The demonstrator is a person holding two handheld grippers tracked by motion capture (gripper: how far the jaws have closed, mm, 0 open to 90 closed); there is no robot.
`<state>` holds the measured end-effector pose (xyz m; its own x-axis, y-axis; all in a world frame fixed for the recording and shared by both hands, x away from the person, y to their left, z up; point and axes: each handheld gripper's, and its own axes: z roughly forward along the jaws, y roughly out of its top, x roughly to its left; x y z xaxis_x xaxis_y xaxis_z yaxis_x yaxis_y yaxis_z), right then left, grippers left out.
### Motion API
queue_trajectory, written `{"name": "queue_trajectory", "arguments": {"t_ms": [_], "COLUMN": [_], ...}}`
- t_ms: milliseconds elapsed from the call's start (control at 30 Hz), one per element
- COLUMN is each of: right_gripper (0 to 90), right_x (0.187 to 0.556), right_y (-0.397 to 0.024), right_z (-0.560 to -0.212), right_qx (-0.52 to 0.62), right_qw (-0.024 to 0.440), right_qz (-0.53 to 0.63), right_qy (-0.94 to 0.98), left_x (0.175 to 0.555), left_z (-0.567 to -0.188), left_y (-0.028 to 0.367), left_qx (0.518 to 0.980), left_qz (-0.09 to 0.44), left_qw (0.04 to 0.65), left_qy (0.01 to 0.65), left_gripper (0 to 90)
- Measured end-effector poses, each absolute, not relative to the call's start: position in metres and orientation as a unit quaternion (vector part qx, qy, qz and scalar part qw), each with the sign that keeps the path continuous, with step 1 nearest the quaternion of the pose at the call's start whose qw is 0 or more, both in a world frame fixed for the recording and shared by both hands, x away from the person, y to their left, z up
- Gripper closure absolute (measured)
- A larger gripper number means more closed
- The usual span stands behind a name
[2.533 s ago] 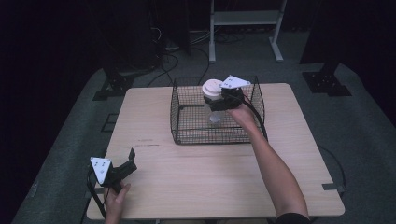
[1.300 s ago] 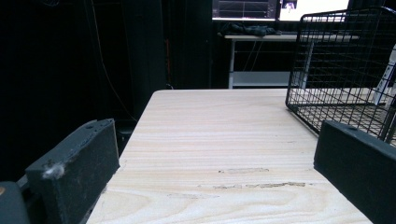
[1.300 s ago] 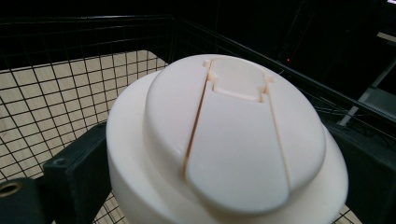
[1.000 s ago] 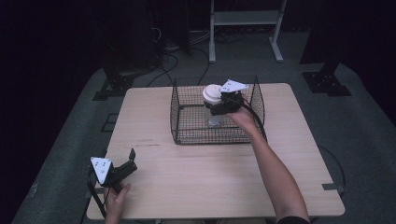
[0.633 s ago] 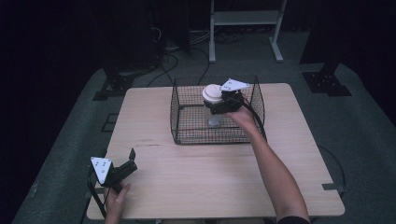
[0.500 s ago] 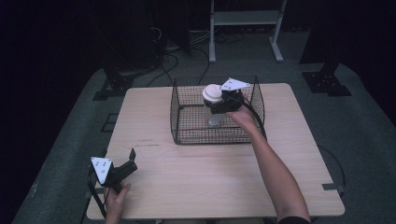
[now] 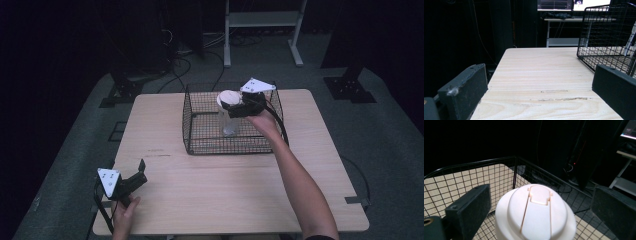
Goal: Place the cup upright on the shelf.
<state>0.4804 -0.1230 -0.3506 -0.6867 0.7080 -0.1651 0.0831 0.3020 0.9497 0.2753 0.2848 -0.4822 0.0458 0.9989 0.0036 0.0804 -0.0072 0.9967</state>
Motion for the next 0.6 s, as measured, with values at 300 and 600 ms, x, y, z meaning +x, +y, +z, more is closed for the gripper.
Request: {"name": "queue_trajectory", "arguments": {"t_ms": [300, 600], "right_gripper": [2.4, 2.4], "right_x": [0.470, 0.457], "right_y": [-0.134, -0.143], "right_z": [-0.336, -0.328], "right_qx": [0.260, 0.254], "right_qw": [0.303, 0.307], "right_qz": [0.538, 0.544], "right_qy": [0.743, 0.739], "left_x": [0.275, 0.275], "left_z": [-0.482, -0.482], "left_y": [0.285, 0.285], "left_qx": [0.533, 0.533], "left_qz": [0.470, 0.470], "left_qw": [0.489, 0.489], "left_qy": [0.506, 0.505], "left_gripper": [0.0, 0.0]}}
